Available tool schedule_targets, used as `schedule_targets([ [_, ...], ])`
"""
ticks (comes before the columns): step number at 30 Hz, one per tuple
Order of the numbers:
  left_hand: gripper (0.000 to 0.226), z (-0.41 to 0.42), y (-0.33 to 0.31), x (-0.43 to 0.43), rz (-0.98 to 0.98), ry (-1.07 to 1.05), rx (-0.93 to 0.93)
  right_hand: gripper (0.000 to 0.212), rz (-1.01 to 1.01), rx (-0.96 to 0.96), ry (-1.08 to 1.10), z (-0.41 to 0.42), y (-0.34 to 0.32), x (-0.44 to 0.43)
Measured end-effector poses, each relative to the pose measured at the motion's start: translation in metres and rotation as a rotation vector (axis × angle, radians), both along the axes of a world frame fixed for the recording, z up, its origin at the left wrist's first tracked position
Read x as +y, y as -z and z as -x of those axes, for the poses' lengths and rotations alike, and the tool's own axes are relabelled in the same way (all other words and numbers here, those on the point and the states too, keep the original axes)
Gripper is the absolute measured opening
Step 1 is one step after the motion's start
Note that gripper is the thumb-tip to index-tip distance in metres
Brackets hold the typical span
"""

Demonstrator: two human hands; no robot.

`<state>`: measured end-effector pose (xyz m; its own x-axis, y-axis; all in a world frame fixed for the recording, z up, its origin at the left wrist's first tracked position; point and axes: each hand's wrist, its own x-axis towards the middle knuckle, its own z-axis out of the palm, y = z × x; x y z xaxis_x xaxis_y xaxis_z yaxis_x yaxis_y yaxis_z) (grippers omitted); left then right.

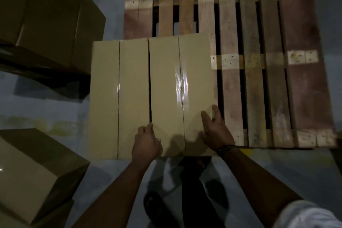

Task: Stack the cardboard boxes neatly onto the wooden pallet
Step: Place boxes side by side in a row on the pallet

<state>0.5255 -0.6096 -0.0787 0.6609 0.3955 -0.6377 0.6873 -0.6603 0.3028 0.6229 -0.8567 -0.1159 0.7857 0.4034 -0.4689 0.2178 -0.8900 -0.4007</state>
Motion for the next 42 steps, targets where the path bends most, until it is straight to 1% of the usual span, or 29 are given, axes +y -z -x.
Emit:
schedule_targets([
  [4, 0.06, 0.031, 0.007, 0.0, 0.024, -0.01, -0.101, 0.081, 0.029, 0.087, 0.138, 0.036, -0.008, -0.006],
  [6, 0.053, 0.045, 0.011, 0.004, 0.049, -0.007, -0.152, 0.082, 0.05, 0.098, 0.158, 0.056, -0.01, -0.008],
  [9, 0.039, 0.056, 0.018, 0.017, 0.032, 0.0, -0.16, 0.082, 0.061, 0.114, 0.175, 0.083, -0.009, -0.011],
  [12, 0.047, 0.058, 0.027, 0.032, 0.102, 0.025, -0.141, 0.081, 0.052, 0.09, 0.194, 0.096, -0.009, -0.014],
  [13, 0.045, 0.056, 0.031, 0.036, 0.121, 0.038, -0.131, 0.08, 0.054, 0.095, 0.203, 0.099, -0.01, -0.015],
  [15, 0.04, 0.052, 0.02, 0.034, 0.154, 0.075, -0.095, 0.08, 0.048, 0.101, 0.228, 0.103, -0.012, -0.017],
  [17, 0.04, 0.045, 0.009, 0.029, 0.176, 0.112, -0.05, 0.079, 0.048, 0.098, 0.247, 0.106, -0.013, -0.017],
  [23, 0.041, 0.035, 0.01, 0.022, 0.118, 0.085, 0.045, 0.074, 0.061, 0.043, 0.231, 0.11, -0.009, -0.019],
  [27, 0.046, 0.031, 0.009, 0.015, 0.09, 0.075, 0.112, 0.074, 0.058, 0.043, 0.253, 0.107, -0.006, -0.018],
  [32, 0.045, 0.031, 0.007, 0.016, 0.099, 0.044, 0.077, 0.077, 0.001, 0.039, 0.294, 0.105, -0.012, -0.017],
  [35, 0.039, 0.036, 0.002, 0.023, 0.175, -0.013, 0.043, 0.076, -0.045, 0.039, 0.298, 0.108, -0.016, -0.017],
  [38, 0.04, 0.046, 0.001, 0.029, 0.23, -0.122, -0.034, 0.077, -0.056, 0.054, 0.279, 0.114, -0.017, -0.016],
  [42, 0.042, 0.062, -0.003, 0.018, 0.313, -0.133, -0.03, 0.076, -0.062, 0.054, 0.255, 0.111, -0.019, -0.018],
])
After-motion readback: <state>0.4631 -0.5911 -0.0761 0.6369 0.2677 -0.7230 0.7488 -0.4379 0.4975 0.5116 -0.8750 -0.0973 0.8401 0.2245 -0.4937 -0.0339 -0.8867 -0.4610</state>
